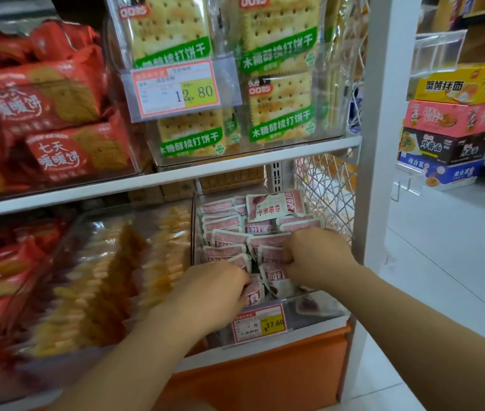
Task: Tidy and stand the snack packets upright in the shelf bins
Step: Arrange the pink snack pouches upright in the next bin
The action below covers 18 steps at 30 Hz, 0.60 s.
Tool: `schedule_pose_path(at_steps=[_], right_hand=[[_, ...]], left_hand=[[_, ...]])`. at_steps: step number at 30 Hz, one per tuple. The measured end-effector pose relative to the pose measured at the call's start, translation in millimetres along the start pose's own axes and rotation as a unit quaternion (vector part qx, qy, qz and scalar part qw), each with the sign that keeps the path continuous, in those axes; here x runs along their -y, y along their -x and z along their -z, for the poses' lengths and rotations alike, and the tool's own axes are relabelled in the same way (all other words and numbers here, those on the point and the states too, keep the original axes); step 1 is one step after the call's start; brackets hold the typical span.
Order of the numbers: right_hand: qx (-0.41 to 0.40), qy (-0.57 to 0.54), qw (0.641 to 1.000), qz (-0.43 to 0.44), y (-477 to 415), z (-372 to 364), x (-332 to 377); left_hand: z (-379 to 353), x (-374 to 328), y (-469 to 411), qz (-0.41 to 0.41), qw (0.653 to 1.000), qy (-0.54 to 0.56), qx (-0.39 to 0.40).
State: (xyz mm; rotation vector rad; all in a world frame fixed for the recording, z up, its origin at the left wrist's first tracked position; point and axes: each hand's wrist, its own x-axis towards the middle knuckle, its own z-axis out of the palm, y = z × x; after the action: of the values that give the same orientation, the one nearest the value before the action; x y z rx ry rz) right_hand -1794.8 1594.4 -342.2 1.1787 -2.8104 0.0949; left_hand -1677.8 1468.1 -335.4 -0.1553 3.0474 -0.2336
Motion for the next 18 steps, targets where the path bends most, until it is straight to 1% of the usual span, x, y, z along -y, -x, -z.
schedule_pose_path(at_steps=[2, 4, 7, 8, 10, 14, 16, 18], right_hand=[[-0.018, -0.012, 0.999, -0.026, -1, -4, 1], [-0.032, -0.024, 0.999, -0.035, -1, -6, -1], [-0.005, -0.073, 0.997, 0.014, -1, -8, -9], [0.011, -0.097, 0.995, 0.034, 0, -6, -13], [0.033, -0.127, 0.990, 0.049, 3, 0, -21], [0.052, -0.105, 0.992, 0.041, 18, 6, -37], [0.076, -0.093, 0.992, 0.048, 26, 4, -41], [0.076, -0.074, 0.993, 0.051, 29, 4, -44]], left_hand=[[-3, 1, -2, 0.007, 1.000, 0.005, -0.011], [-5, 1, -5, 0.006, 0.999, 0.034, -0.031], [4, -7, -15, -0.005, 0.992, 0.114, -0.050], [6, -13, -20, -0.018, 0.991, 0.125, -0.050], [5, -27, -31, -0.040, 0.993, 0.110, -0.033], [-7, -39, -47, -0.044, 0.994, 0.098, -0.001], [-7, -36, -49, -0.042, 0.990, 0.134, 0.004], [-6, -31, -45, -0.056, 0.980, 0.192, 0.019]])
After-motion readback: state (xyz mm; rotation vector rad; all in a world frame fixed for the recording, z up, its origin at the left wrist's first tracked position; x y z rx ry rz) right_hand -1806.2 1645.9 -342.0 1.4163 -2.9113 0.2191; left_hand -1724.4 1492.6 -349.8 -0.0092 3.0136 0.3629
